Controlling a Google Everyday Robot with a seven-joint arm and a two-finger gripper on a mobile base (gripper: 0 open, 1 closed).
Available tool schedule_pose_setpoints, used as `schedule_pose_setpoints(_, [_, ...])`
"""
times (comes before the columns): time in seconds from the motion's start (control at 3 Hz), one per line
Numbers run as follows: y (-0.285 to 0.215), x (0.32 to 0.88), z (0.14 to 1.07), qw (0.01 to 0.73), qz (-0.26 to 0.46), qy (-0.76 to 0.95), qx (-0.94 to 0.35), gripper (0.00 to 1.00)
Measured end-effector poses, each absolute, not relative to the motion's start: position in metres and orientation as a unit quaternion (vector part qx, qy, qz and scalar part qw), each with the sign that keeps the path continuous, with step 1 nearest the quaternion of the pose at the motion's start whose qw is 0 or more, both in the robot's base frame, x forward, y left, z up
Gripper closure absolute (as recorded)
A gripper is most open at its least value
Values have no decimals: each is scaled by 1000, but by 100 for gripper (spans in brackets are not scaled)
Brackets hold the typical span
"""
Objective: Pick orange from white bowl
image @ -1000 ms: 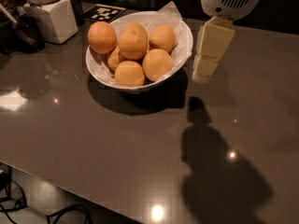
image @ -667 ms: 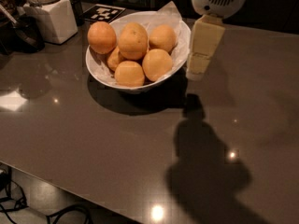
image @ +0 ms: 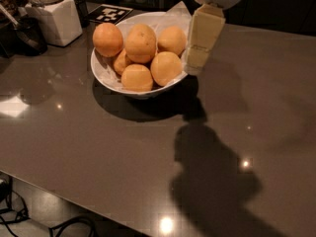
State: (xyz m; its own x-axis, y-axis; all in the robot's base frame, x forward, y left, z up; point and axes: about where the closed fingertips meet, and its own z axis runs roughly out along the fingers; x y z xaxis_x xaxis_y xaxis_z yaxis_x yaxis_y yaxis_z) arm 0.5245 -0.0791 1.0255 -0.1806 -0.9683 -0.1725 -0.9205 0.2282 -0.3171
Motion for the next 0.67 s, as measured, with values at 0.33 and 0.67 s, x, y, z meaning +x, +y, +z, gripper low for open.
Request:
schedule_pose_setpoints(0.33, [-46, 542, 1037, 178, -64, 750, -634, 0])
schedule_pose_setpoints(0.67, [-36, 548, 1041, 193, -64, 744, -637, 0])
